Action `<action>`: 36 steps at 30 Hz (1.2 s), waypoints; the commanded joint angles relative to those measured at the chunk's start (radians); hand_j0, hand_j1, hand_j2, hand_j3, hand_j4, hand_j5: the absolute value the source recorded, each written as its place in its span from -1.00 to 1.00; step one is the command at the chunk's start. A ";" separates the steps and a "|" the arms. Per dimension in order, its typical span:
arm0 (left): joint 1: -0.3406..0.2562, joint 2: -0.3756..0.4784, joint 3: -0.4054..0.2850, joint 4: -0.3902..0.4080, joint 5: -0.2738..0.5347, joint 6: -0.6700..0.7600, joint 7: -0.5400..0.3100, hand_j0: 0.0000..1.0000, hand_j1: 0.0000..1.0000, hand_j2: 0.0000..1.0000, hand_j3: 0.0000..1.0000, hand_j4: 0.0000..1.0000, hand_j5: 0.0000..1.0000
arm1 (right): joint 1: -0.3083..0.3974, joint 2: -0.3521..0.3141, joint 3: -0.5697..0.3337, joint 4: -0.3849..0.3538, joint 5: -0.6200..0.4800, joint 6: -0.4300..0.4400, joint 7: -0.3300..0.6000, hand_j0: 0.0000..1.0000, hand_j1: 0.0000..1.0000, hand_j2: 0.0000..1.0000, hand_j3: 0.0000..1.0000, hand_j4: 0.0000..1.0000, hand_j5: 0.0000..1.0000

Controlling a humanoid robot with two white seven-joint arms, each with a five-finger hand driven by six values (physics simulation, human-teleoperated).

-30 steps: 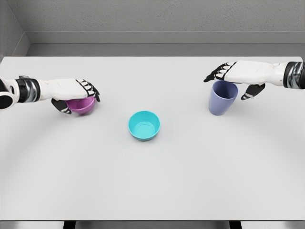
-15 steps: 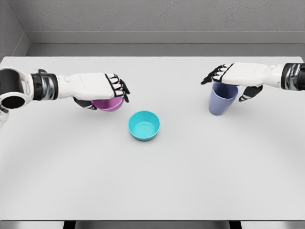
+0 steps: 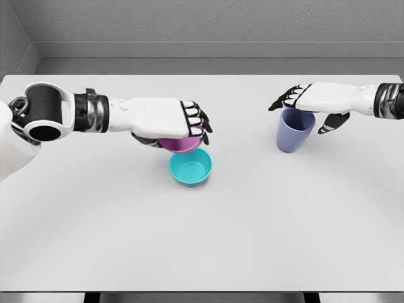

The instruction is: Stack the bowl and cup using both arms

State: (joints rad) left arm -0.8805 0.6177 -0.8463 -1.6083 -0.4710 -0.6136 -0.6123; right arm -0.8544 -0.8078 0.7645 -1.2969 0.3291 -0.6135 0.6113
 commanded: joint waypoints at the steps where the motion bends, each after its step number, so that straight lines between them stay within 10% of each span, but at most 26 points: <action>1: 0.000 -0.027 -0.031 0.002 0.006 0.003 0.001 0.23 0.23 0.23 0.23 0.23 0.23 | 0.000 -0.001 -0.002 0.001 -0.005 0.003 0.000 1.00 1.00 1.00 1.00 1.00 1.00; 36: 0.000 -0.032 -0.131 0.073 -0.003 0.003 0.001 0.38 0.38 0.38 0.38 0.38 0.38 | -0.002 0.029 0.016 0.031 0.016 0.003 0.000 1.00 1.00 1.00 1.00 1.00 1.00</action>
State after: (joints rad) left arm -0.8805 0.5854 -0.9736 -1.5376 -0.4780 -0.6134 -0.6111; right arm -0.8560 -0.7787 0.7807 -1.2690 0.3498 -0.6135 0.6113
